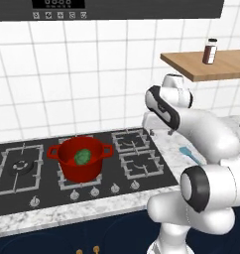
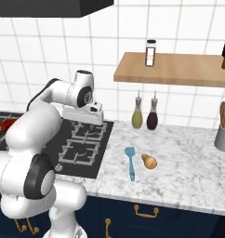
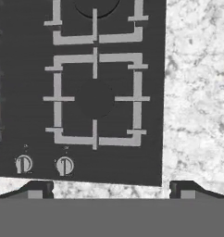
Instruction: Put the squash and broccoli in the pot. Retrieve the spatula and lightly stir the vegetables in the pot.
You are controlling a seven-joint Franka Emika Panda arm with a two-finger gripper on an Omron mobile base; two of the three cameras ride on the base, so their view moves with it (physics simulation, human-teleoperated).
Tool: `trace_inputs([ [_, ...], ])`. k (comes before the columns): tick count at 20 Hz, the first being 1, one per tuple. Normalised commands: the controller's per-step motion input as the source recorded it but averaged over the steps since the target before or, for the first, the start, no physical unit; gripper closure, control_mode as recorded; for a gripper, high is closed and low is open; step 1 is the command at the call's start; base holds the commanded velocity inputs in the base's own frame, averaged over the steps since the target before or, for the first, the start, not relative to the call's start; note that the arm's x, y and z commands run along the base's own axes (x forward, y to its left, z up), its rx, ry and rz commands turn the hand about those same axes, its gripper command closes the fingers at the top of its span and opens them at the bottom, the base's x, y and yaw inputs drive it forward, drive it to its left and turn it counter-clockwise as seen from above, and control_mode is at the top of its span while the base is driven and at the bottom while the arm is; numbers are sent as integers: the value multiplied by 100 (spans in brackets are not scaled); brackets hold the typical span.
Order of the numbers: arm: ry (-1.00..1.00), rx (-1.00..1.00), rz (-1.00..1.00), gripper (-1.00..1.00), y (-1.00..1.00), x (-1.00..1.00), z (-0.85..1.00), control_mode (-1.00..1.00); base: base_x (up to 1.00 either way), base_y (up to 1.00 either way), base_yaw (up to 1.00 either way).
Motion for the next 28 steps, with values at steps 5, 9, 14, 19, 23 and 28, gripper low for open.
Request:
trace_inputs([
  [5,18,0,-13,-100,-100,2,-14,-100,0,0,0],
  [9,13,0,-12,-100,-99,2,-23,-100,0,0,0],
  [14,8,-5,-8,-100,-89,0,-41,-100,0,0,0],
  [19,0,-2,-3,-100,-73,-27,-55,-100,0,0,0],
  [23,-15,-5,0,-100,-31,-60,-46,-100,0,0,0],
  [28,-3,-1,0,-100,-62,7,0,-100,0,0,0],
])
